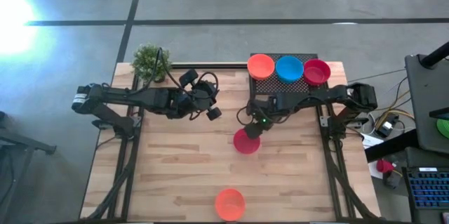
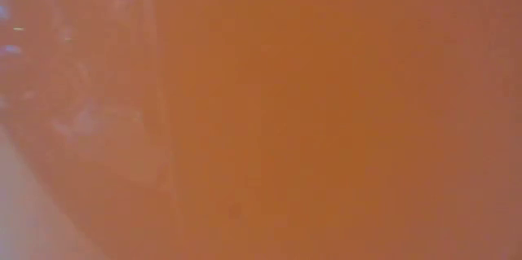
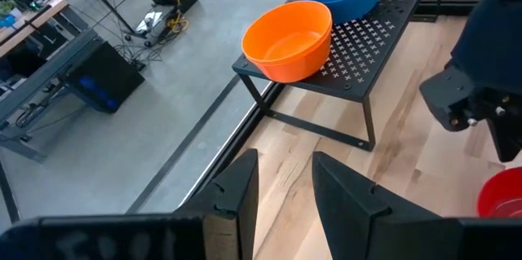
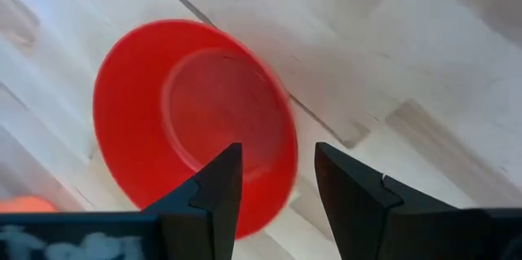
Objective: Pick & Place Mini bowls
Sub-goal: Stack the red bowl on top of the stacked red bowls on the shelf
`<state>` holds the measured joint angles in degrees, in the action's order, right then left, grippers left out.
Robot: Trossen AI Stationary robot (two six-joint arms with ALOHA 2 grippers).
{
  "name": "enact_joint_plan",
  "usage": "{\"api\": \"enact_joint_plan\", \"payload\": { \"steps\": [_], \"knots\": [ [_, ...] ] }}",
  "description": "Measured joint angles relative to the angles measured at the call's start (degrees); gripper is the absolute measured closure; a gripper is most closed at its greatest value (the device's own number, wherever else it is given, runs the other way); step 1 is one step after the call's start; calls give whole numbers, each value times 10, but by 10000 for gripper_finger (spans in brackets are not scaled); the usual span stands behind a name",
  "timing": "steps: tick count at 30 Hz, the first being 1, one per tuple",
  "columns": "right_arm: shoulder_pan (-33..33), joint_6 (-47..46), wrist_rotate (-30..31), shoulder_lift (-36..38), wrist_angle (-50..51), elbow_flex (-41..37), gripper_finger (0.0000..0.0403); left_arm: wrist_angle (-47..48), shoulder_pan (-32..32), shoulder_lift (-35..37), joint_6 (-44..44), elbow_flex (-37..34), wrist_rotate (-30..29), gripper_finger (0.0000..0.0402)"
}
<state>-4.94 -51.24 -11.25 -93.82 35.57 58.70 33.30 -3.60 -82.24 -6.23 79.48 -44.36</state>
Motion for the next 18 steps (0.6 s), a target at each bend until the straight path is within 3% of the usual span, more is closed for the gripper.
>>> {"api": "enact_joint_plan", "payload": {
  "steps": [13,18],
  "knots": [
    [1,-27,-3,0,-78,-73,255,0,0,0,0,0,0,289],
    [6,-19,-6,-1,-83,-74,291,0,0,0,0,0,0,289]
  ]
}}
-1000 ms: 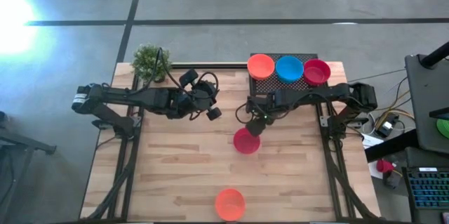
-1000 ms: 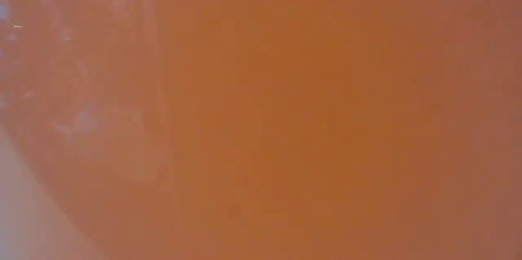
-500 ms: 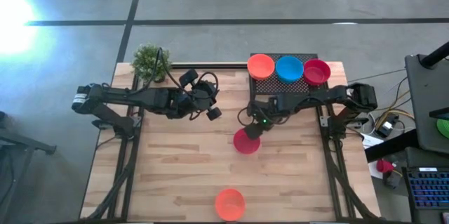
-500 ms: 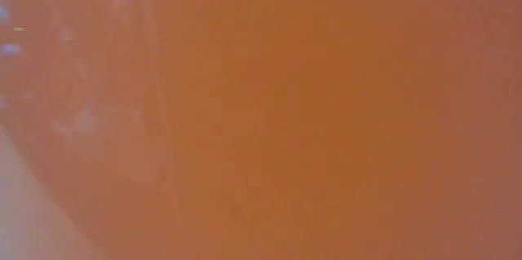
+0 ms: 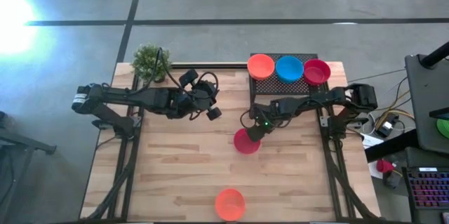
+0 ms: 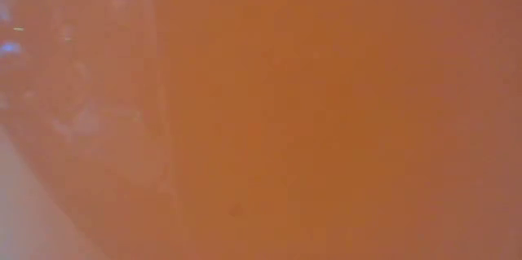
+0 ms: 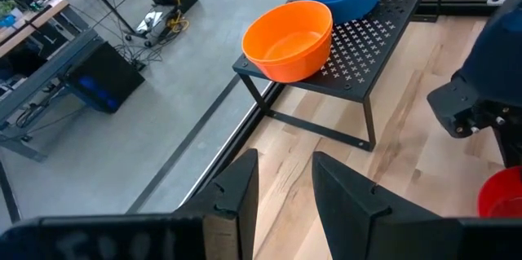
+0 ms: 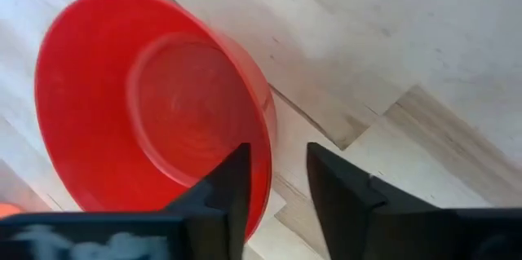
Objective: Pick & Place Mini bowls
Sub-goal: Stack the red bowl on top of the stacked red bowls on the shelf
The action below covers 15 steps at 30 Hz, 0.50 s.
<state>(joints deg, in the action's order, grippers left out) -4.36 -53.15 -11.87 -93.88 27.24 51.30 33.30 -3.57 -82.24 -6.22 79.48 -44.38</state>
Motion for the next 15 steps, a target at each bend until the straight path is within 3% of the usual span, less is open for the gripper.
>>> {"api": "enact_joint_plan", "payload": {
  "steps": [6,10,15],
  "knots": [
    [12,14,0,-19,-2,-2,385,0,0,0,0,0,0,289],
    [15,29,-3,-23,3,7,393,1,0,0,0,0,0,289],
    [15,55,-2,5,88,51,394,13,0,0,1,0,0,289]
  ]
}}
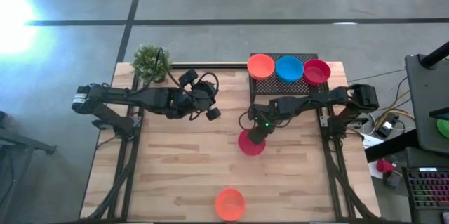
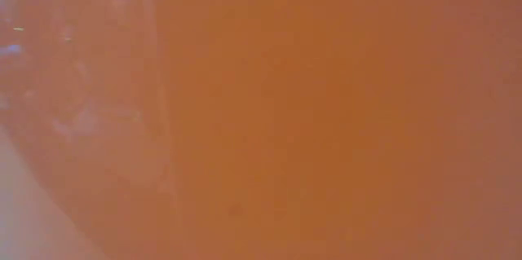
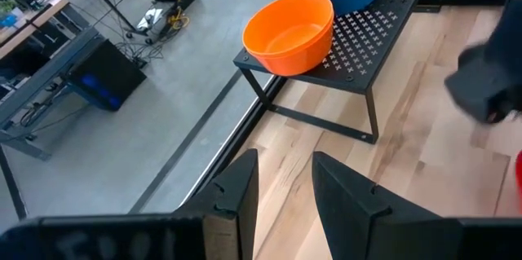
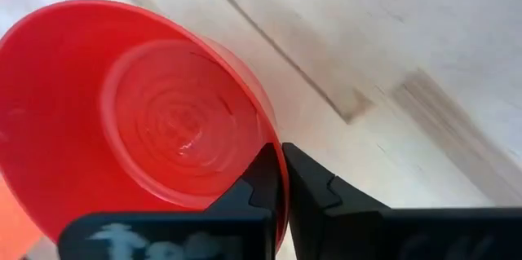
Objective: Pick & Place Mini bowls
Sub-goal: Stack the red bowl on top of the stacked red bowls on the shelf
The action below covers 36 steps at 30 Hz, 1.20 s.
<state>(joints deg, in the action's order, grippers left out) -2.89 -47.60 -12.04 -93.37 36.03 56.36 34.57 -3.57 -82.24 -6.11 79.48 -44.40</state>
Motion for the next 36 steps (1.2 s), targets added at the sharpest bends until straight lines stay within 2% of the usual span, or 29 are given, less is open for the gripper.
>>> {"api": "enact_joint_plan", "payload": {
  "steps": [3,8,14,25,30,36],
  "knots": [
    [-1,19,14,23,85,39,394,6,0,0,0,0,0,289],
    [-13,56,71,74,214,115,394,9,0,0,0,0,0,289],
    [-78,64,131,152,297,159,395,9,0,0,0,0,0,289],
    [-256,120,156,290,354,210,395,10,0,0,0,0,0,289],
    [-359,158,171,315,382,246,395,10,1,0,0,0,0,289],
    [-473,203,170,307,436,279,394,10,1,0,-2,0,0,289]
  ]
}}
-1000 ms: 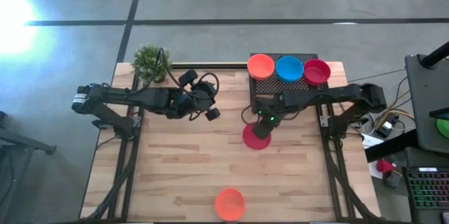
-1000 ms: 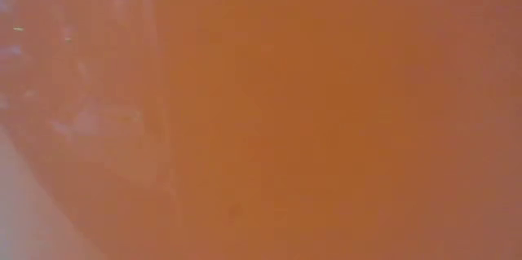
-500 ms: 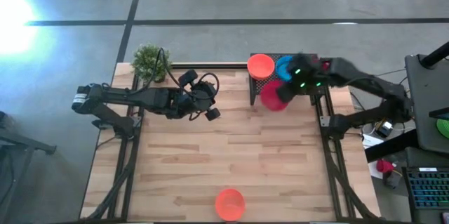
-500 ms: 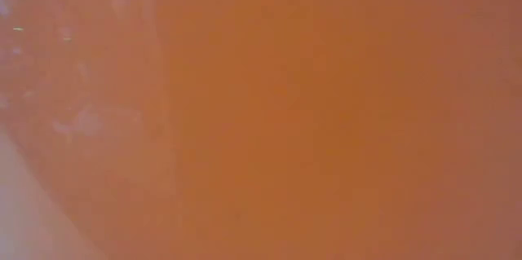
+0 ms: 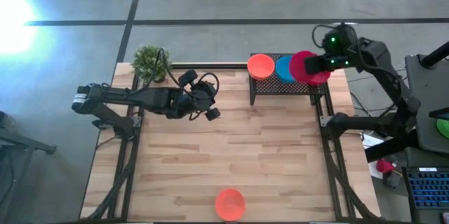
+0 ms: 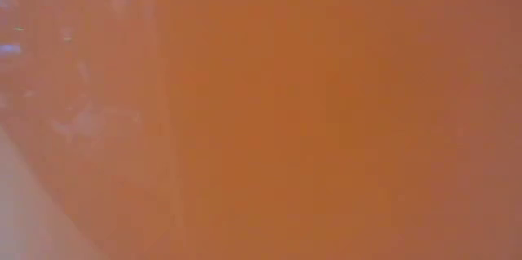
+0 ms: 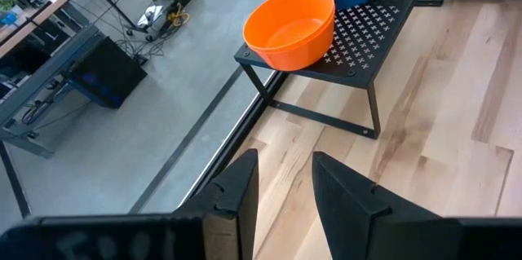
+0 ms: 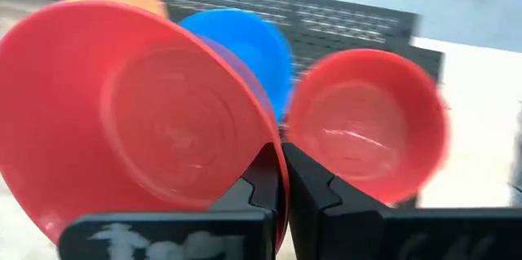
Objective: Pick & Place Mini bowls
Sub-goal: Stack the red bowl on top of the stacked red bowls on the shelf
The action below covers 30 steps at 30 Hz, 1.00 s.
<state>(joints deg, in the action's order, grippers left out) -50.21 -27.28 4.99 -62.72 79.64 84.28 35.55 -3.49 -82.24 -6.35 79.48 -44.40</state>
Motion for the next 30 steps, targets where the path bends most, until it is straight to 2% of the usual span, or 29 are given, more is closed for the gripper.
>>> {"api": "enact_joint_plan", "payload": {
  "steps": [5,11,14,18,30],
  "knots": [
    [-74,44,1,-23,25,6,394,0,0,0,-1,0,0,289],
    [-132,72,4,-56,28,2,394,0,0,0,-1,0,0,289],
    [-138,67,30,-64,46,4,394,-1,0,0,-3,0,0,289],
    [-139,40,110,-71,69,3,394,-2,0,0,-9,0,0,289],
    [-140,17,118,-88,64,-17,394,-2,-1,0,-10,0,0,289]
  ]
}}
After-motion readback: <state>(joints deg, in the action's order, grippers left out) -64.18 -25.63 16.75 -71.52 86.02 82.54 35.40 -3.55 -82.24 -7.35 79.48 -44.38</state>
